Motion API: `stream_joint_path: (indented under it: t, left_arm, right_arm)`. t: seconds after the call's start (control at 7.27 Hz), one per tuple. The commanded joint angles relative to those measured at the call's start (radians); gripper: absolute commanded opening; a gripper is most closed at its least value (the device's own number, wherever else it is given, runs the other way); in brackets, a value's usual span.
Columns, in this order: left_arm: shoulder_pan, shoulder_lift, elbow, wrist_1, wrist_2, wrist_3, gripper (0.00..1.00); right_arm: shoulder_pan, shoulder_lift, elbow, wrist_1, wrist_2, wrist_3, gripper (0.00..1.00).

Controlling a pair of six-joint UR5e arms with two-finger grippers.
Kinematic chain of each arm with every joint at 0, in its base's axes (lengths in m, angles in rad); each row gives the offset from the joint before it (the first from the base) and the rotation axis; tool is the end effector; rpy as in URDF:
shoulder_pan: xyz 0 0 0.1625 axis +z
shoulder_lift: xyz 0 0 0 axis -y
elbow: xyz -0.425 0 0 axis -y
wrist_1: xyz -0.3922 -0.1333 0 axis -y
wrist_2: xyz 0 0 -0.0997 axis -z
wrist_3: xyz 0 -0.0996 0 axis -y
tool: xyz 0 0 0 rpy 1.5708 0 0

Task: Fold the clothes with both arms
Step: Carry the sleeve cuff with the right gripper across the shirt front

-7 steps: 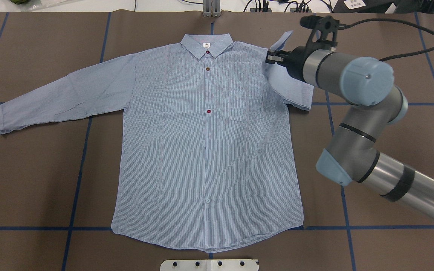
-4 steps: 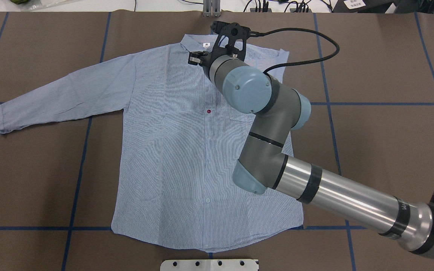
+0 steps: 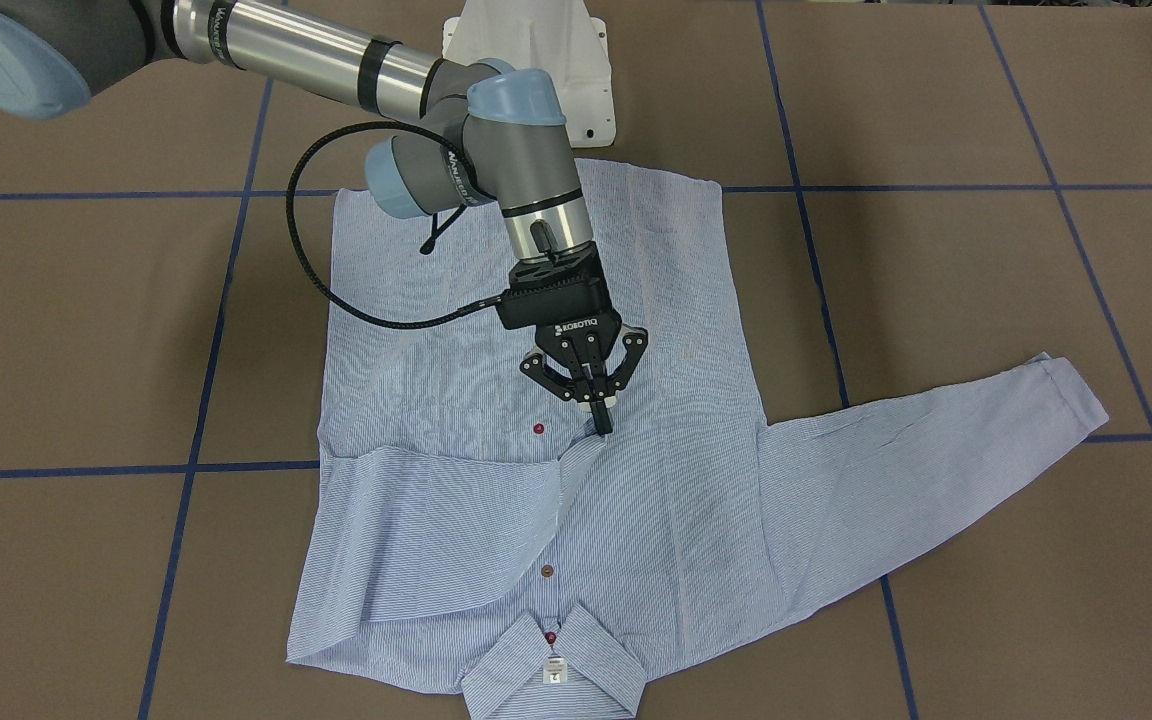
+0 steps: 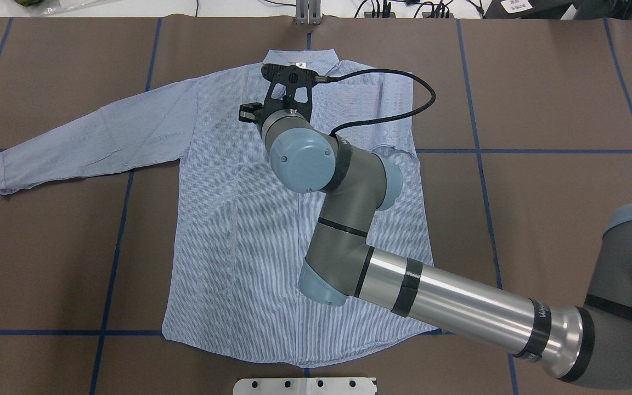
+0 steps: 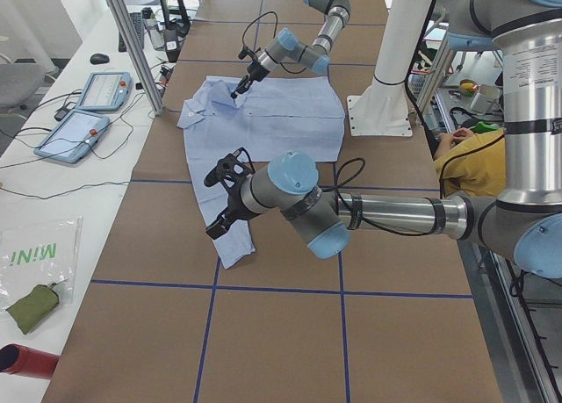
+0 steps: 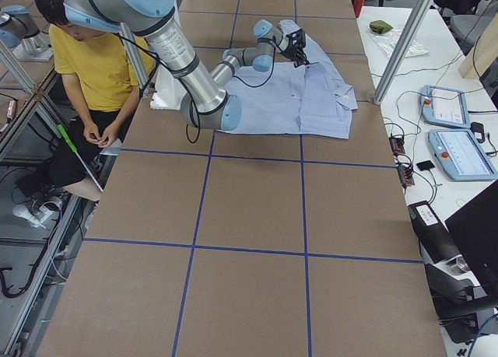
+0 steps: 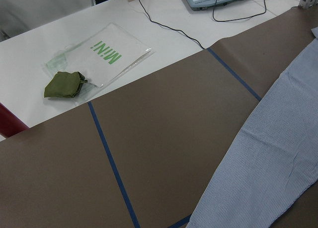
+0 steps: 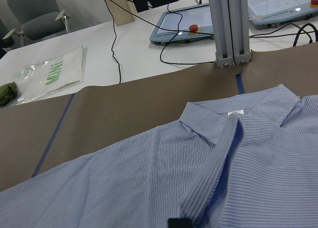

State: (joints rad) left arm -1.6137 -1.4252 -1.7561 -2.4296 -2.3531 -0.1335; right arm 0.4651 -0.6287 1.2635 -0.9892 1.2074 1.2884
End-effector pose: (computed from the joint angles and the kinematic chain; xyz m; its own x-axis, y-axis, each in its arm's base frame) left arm -0.0822 -0.4445 0.5334 0.7222 0.4331 -0.5392 0.1239 0.6860 0.7170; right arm -0.6228 -0.5013 0.1187 0.4977 -0.0416 0.8663 -0.6023 0.7021 0.3798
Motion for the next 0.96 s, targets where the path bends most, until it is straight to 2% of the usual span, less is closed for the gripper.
stream_joint_path:
  t: [0.0,0.28,0.55,0.69,0.83]
  left_arm:
    - [0.000,0.000,0.001,0.000,0.000,-0.001,1.00]
    - [0.000,0.002,0.003,0.000,0.000,-0.001,1.00]
    - [0.000,0.002,0.003,0.000,0.000,-0.001,1.00]
    - [0.001,0.002,0.003,0.000,0.000,-0.001,1.00]
    - [0.000,0.003,0.009,0.000,0.000,0.000,1.00]
  right_arm:
    - [-0.017,0.099,-0.056,-0.172,0.000,0.014,0.00]
    - [-0.026,0.179,-0.145,-0.224,-0.002,0.042,0.00]
    - [-0.031,0.208,-0.159,-0.229,0.001,0.108,0.00]
    - [-0.042,0.230,-0.170,-0.267,0.003,0.118,0.37]
    - [-0.046,0.244,-0.174,-0.313,0.001,0.173,0.97]
